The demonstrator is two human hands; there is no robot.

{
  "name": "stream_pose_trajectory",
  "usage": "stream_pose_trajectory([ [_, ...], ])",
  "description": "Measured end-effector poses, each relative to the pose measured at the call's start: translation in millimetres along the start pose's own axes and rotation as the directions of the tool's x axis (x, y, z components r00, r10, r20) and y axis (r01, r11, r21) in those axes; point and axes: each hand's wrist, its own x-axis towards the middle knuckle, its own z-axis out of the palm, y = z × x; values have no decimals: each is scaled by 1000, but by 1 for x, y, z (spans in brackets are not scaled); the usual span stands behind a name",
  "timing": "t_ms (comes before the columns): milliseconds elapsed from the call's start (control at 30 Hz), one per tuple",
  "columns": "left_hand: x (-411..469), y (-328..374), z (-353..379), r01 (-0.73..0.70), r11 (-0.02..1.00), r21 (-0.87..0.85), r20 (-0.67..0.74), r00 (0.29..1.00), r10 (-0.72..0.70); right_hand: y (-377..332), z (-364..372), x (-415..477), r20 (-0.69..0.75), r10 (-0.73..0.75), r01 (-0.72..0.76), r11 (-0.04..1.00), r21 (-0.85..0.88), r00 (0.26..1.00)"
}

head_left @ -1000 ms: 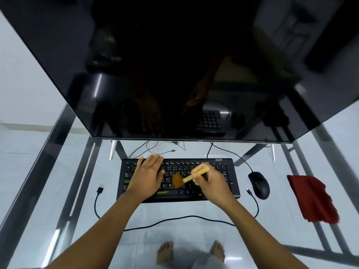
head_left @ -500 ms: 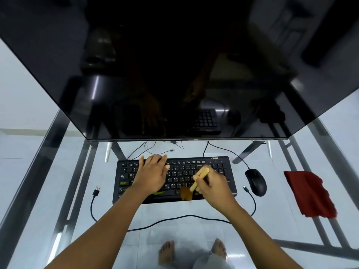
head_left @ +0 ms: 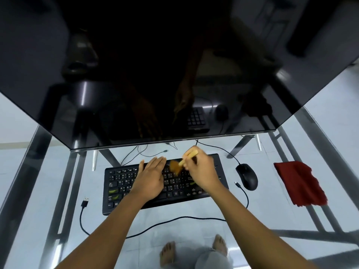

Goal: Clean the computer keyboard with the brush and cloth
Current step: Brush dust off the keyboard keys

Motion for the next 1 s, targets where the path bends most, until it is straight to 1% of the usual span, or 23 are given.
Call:
stream_pose_trajectory([
  [33,0,0,-1,1,1000,-7,6,1000,-1,2,-4,5,-106,29,-27,999,20,994],
  [67,1,1,0,4,1000,-9,7,1000,-4,6,-10,8,-156,61,-52,997,63,986],
  [100,1,1,0,5,1000,-4,6,1000,-5,10,-14,8,-134,93,-77,990,122,987],
  [167,1,0,2,6,1000,5,-6,1000,-6,13,-18,5,65,160,-171,965,201,985],
  [200,1,0,4,7,1000,5,-14,1000,-7,16,-19,1,96,151,-165,972,165,984],
  [233,1,0,5,9,1000,0,-22,1000,-9,21,-20,-3,62,134,-141,982,129,989],
  [300,0,1,6,14,1000,-8,-35,999,-14,29,-26,-6,-121,128,-116,988,102,984],
  [333,0,0,7,17,1000,-4,-41,999,-17,32,-29,-8,-158,132,-115,987,109,979],
  [367,1,0,8,19,1000,1,-45,999,-19,34,-32,-10,-135,140,-122,984,132,981],
  [433,2,1,10,36,999,-10,-60,998,-36,36,-31,-15,-14,111,-108,986,124,994],
  [467,3,2,11,46,999,-21,-71,996,-47,37,-32,-18,-34,88,-85,994,72,996],
  [533,3,6,13,46,999,-26,-87,995,-48,42,-37,-19,-187,80,-76,997,27,979],
  [567,4,8,15,33,999,-23,-91,995,-35,45,-42,-20,-225,101,-95,995,40,969],
  [600,4,11,16,17,1000,-19,-92,996,-19,48,-47,-23,-215,86,-82,996,30,973],
  [633,4,13,18,2,1000,-14,-91,996,-3,49,-48,-24,-158,87,-81,996,45,984],
  [667,4,15,19,-8,1000,-5,-84,996,8,51,-48,-26,-105,55,-58,998,-23,993],
  [700,4,18,20,-17,1000,5,-78,997,17,50,-50,-28,-102,62,-67,996,-52,993],
  [733,4,20,21,-25,1000,16,-76,997,26,51,-51,-28,-144,39,-54,993,-102,989],
  [767,5,23,22,-34,999,25,-74,997,36,52,-54,-27,-209,79,-98,992,-84,975],
  [800,5,27,23,-40,999,33,-69,997,42,53,-59,-27,-249,68,-98,989,-108,966],
  [933,6,34,25,-40,999,34,-53,998,42,60,-63,-31,-117,28,-48,984,-171,993],
  [967,6,35,25,-33,999,30,-52,998,34,60,-63,-32,-127,80,-97,986,-135,989],
  [1000,6,35,24,-26,999,31,-45,999,28,61,-64,-31,-217,96,-128,982,-140,971],
])
